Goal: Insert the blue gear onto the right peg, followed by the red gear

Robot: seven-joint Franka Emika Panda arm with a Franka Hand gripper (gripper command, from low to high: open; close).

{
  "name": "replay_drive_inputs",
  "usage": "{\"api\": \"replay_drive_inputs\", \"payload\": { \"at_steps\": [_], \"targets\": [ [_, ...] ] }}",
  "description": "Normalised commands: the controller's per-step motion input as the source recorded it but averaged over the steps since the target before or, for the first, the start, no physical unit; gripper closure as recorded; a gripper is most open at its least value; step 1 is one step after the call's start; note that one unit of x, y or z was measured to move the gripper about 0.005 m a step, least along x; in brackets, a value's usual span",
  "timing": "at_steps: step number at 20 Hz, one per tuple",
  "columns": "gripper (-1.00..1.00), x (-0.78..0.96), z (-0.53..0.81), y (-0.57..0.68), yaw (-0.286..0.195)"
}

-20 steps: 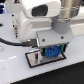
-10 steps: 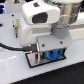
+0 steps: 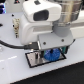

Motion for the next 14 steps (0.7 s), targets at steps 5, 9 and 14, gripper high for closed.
{"api": "replay_drive_inputs", "payload": {
  "at_steps": [5,9,14],
  "targets": [
    [-1.00,-0.30,0.40,0.13,0.000],
    [-1.00,-0.56,0.18,0.25,0.000],
    [-1.00,-0.68,0.09,0.26,0.000]
  ]
}}
